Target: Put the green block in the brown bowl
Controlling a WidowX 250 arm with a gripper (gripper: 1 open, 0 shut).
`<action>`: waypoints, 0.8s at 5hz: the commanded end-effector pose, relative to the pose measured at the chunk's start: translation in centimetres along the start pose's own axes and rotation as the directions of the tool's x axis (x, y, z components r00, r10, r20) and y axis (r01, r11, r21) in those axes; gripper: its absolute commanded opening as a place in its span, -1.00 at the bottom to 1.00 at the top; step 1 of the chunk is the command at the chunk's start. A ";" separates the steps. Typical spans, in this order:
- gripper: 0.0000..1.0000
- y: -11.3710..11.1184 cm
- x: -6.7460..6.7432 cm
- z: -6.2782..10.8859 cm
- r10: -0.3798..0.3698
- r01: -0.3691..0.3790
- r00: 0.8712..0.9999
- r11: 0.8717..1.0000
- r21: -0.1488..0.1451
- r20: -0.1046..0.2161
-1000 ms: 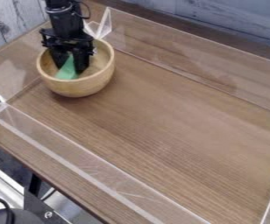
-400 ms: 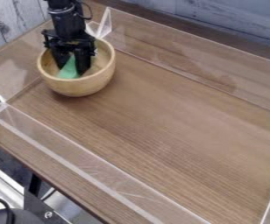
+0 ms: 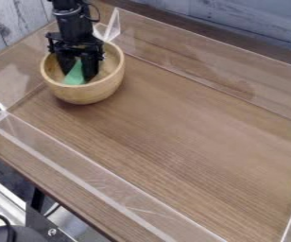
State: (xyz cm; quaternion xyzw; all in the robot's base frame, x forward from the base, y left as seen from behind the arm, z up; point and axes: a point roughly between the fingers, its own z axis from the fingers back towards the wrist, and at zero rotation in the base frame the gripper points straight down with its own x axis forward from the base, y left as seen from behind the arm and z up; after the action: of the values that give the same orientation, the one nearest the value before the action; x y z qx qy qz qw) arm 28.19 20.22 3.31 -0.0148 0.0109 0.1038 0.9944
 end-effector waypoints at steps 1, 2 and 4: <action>-1.00 1.7 0.6 0.8 0.020 -0.022 0.999 0.999 0.032 0.039; 1.00 1.5 0.6 1.4 0.020 -0.021 0.999 0.999 0.027 0.043; 1.00 1.1 0.5 2.9 0.021 -0.022 0.998 1.000 0.017 0.057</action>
State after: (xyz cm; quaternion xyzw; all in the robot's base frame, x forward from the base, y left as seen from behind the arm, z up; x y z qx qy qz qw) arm 27.92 20.21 3.39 -0.0256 0.0223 0.1070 0.9937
